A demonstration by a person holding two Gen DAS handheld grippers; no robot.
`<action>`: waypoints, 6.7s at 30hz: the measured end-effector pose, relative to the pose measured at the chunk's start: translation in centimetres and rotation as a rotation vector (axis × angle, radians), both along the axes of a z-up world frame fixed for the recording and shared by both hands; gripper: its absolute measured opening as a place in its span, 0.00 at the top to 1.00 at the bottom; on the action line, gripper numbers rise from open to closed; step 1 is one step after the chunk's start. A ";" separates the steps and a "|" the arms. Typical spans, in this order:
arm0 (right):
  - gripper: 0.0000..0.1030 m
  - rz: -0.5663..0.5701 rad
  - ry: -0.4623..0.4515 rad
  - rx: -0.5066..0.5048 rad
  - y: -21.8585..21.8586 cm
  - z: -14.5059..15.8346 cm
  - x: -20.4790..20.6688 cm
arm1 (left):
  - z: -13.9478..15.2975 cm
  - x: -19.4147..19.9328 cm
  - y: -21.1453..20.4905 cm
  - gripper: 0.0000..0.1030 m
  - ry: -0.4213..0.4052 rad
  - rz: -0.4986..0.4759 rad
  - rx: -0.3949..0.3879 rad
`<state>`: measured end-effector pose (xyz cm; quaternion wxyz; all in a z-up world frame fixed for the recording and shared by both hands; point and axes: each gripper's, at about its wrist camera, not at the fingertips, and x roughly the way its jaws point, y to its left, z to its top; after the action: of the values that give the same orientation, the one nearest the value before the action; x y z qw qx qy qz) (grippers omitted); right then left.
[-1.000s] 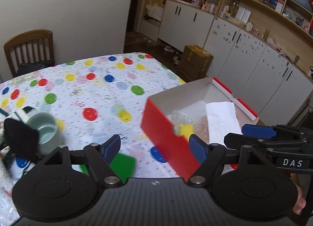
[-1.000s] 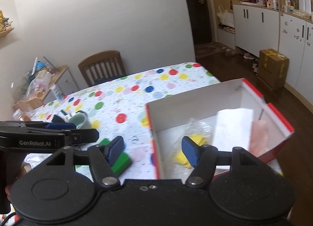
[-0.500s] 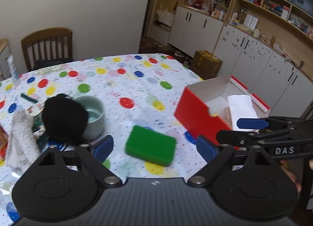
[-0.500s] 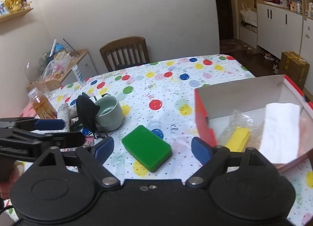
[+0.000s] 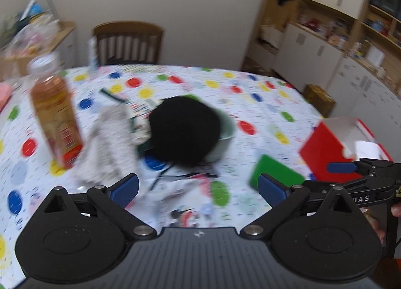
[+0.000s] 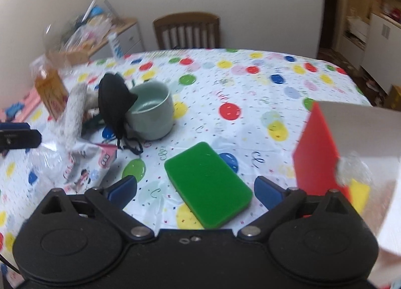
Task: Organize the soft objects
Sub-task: 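Move both tools back over the table toward the green sponge and plastic bag, then grasp the clear plastic bag with the left tool while the right tool grasps the green sponge, then carry the plastic bag and green sponge with both tools over the shoebox, then open both tools to drop the bag and sponge into the box, then move both tools back over the table toward the white towel and snack bag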
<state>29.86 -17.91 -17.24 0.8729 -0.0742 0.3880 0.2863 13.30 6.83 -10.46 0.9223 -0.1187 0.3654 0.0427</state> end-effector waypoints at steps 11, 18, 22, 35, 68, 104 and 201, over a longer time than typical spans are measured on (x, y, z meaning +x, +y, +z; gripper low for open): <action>0.03 0.080 0.019 -0.124 2.8 -3.2 3.6 | -5.3 -1.7 4.7 0.01 0.160 0.206 0.025; 0.03 0.142 -0.017 -0.219 3.9 -4.9 4.1 | -8.0 -2.9 6.1 0.01 0.230 0.269 -0.053; 0.06 0.173 -0.029 -0.255 4.4 -5.4 4.1 | -9.0 -3.3 6.7 0.02 0.257 0.284 -0.086; 0.26 0.167 -0.061 -0.261 5.1 -5.6 2.7 | -8.9 -3.2 5.5 0.58 0.245 0.242 -0.033; 0.30 -0.014 0.022 -0.008 1.0 2.3 -5.3 | -1.0 -7.5 3.0 0.73 0.042 0.222 -0.016; 0.30 -0.428 -0.044 0.044 -15.4 7.8 -0.8 | 4.8 5.2 -17.2 0.73 -0.059 -0.326 -0.052; 0.09 -0.558 -0.030 0.142 -22.4 8.2 -0.6 | 2.7 13.6 -27.9 0.31 0.086 -0.565 -0.023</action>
<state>29.25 -40.30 -9.04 0.9266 0.0926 0.3595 0.0602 26.93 -21.04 -7.78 0.8798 -0.0209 0.4234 -0.2149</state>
